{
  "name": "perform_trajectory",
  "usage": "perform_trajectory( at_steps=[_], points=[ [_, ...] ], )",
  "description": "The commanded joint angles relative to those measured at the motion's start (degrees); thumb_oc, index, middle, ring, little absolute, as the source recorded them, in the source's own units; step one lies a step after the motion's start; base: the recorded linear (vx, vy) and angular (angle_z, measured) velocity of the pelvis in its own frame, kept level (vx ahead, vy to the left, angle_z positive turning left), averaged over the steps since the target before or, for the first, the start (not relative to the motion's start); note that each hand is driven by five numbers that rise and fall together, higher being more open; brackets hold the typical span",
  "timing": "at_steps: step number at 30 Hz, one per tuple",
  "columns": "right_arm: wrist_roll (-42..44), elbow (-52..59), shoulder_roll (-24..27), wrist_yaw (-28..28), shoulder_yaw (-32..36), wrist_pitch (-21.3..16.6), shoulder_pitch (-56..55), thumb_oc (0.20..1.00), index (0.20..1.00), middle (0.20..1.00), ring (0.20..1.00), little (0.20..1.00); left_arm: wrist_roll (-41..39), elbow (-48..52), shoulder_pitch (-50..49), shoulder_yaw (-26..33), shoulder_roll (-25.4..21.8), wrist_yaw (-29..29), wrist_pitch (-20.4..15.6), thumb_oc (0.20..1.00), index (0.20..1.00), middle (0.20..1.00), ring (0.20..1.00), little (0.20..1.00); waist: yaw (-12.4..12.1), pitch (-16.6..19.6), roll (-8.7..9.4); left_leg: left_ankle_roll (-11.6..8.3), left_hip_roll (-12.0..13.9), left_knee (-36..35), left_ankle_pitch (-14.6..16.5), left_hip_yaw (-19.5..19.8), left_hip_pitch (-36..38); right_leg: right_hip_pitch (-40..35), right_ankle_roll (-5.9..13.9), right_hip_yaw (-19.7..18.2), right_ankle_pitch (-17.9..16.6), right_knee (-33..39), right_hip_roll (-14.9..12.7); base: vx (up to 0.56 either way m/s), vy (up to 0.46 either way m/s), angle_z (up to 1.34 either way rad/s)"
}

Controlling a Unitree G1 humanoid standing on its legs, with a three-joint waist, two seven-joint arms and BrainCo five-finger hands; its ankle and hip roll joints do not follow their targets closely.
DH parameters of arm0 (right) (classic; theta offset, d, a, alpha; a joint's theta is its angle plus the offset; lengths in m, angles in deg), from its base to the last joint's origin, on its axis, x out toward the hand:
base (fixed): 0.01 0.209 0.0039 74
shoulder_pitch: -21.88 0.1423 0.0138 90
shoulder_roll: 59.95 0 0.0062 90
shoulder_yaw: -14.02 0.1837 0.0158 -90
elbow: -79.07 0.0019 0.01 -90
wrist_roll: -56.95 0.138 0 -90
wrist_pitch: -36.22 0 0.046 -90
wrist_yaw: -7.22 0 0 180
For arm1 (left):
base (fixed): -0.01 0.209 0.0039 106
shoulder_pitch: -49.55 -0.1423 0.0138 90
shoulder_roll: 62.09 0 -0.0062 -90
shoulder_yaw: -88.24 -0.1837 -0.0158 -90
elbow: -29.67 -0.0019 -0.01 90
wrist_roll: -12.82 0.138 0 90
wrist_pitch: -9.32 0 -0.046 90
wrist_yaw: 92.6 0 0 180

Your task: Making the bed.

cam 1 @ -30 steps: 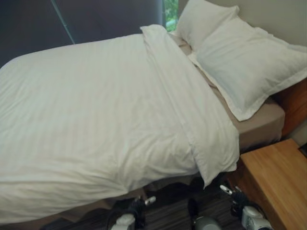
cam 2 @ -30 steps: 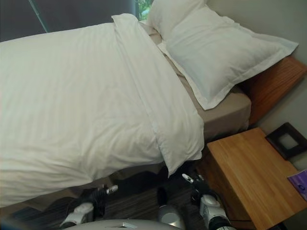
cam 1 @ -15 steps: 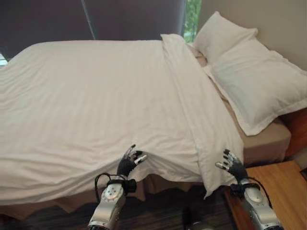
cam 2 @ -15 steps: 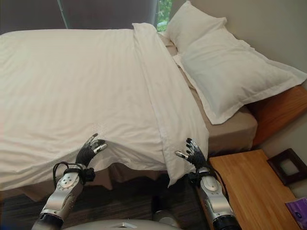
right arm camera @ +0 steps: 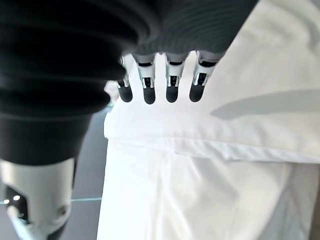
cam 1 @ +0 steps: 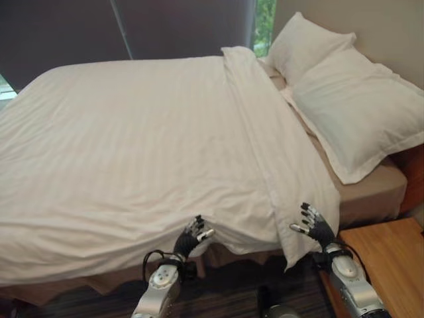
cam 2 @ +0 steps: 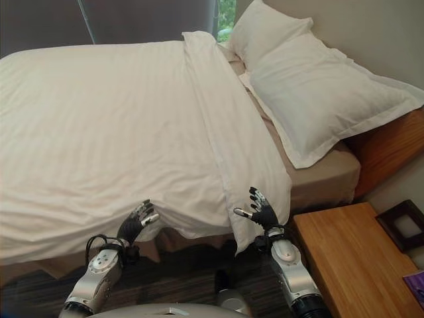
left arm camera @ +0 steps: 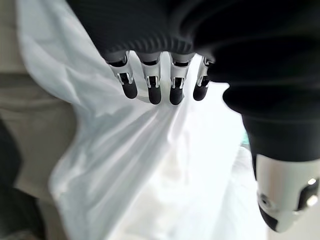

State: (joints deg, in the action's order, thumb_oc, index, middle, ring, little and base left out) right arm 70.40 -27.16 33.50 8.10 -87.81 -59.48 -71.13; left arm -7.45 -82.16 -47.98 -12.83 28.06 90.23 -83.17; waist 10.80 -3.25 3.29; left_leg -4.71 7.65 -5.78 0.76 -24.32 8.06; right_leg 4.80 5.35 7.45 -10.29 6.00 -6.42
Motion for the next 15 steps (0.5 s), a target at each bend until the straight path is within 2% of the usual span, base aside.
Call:
perform_trajectory(
  at_steps=[1,10,14,15],
  points=[
    [-1.13,1.86,-0.11,-0.44,0.54,-2.17,4.77,1.000,1.000,1.000,1.000,1.000,-4.58,-0.47,2.00,0.40,-1.08,1.72,-1.06,1.000,1.000,1.000,1.000,1.000,0.53,-1.38,1.61,-1.47,3.45,0.78,0.32,1.41,0.07,-4.25,4.60,-2.19,7.27,-1.00,-3.02,-0.02,-0.004,-0.06],
    [-0.96,1.66,-0.65,-1.10,-1.21,-2.40,5.21,1.000,1.000,1.000,1.000,1.000,-2.27,-0.39,3.36,-2.08,-2.32,3.70,-1.52,1.000,1.000,1.000,1.000,1.000,1.18,-1.08,1.35,-1.47,3.51,0.78,0.33,0.78,0.43,-4.06,4.55,-2.98,7.13,-1.00,-2.80,0.00,0.000,0.00],
    [-0.51,1.66,-0.72,-1.57,-1.79,-2.90,5.30,1.000,1.000,1.000,1.000,1.000,-0.81,1.42,5.30,-4.16,-3.32,5.19,-2.25,1.000,1.000,1.000,1.000,1.000,1.62,-0.82,1.33,-1.49,3.51,0.78,0.37,0.63,0.54,-4.09,4.60,-3.06,7.08,-1.00,-2.80,0.00,0.000,0.00],
    [-0.07,1.67,-0.86,-2.08,-2.20,-3.38,5.62,1.000,1.000,1.000,1.000,1.000,-1.94,4.78,6.60,-5.28,-3.73,5.84,-3.07,1.000,1.000,1.000,1.000,1.000,2.02,-0.61,1.27,-1.47,3.42,0.78,0.50,0.54,0.73,-4.11,4.64,-3.21,7.06,-1.00,-2.82,0.00,0.000,0.00]
  ],
)
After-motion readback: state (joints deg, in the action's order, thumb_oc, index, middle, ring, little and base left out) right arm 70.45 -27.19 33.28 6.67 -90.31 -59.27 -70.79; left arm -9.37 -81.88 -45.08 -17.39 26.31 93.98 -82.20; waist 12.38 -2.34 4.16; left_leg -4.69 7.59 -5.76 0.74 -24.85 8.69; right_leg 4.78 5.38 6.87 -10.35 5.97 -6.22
